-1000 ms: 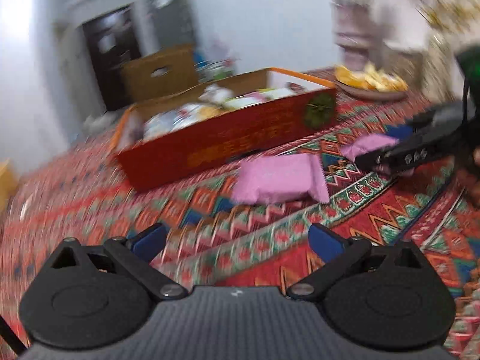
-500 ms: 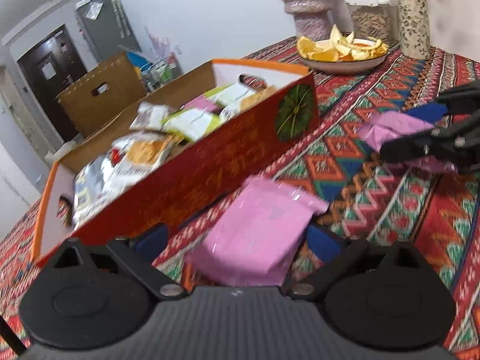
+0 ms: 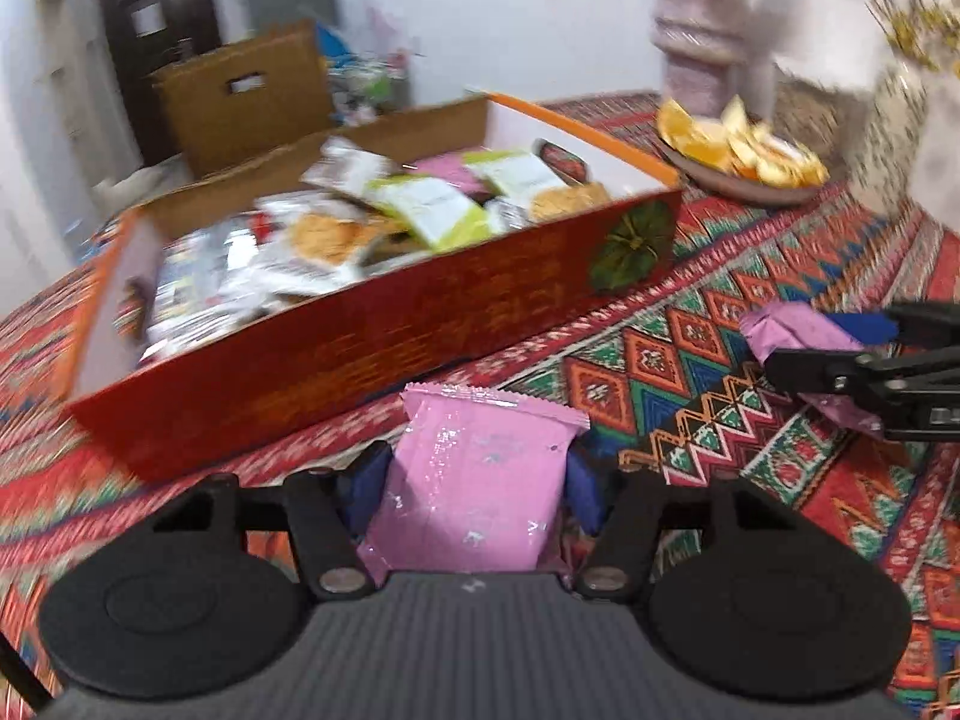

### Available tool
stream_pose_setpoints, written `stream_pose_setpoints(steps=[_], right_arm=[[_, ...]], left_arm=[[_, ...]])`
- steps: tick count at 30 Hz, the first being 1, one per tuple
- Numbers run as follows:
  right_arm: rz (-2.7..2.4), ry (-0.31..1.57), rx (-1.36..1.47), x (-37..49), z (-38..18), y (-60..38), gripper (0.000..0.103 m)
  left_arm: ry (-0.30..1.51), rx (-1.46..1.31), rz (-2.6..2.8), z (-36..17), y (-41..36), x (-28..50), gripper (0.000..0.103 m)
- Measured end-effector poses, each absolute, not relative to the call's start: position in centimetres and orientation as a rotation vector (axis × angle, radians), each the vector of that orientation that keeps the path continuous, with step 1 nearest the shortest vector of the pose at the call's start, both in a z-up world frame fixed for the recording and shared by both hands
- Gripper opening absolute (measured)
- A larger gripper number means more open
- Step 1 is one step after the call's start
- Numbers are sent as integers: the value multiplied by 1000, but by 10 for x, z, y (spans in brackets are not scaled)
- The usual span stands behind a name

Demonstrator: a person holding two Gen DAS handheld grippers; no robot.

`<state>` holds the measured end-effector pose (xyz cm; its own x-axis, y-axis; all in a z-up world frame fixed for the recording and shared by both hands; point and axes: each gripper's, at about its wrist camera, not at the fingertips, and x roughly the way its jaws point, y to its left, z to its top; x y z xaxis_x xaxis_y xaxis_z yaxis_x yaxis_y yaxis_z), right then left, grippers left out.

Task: Organize snacks
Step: 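Grasp a pink packet with the left tool while the right tool grasps the other pink packet, then carry both pink packets toward the cardboard box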

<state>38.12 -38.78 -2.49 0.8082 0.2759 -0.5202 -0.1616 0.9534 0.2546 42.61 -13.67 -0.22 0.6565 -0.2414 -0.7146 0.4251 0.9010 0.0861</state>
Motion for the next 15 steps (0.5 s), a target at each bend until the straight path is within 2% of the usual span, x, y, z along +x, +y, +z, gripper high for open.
stream_pose_setpoints(steps=[10, 15], right_arm=[[201, 629, 206, 386, -28, -388, 60], [205, 608, 117, 342, -4, -355, 60]], left_arm=[[701, 68, -199, 38, -60, 295, 62], [685, -34, -136, 40, -29, 244, 62]])
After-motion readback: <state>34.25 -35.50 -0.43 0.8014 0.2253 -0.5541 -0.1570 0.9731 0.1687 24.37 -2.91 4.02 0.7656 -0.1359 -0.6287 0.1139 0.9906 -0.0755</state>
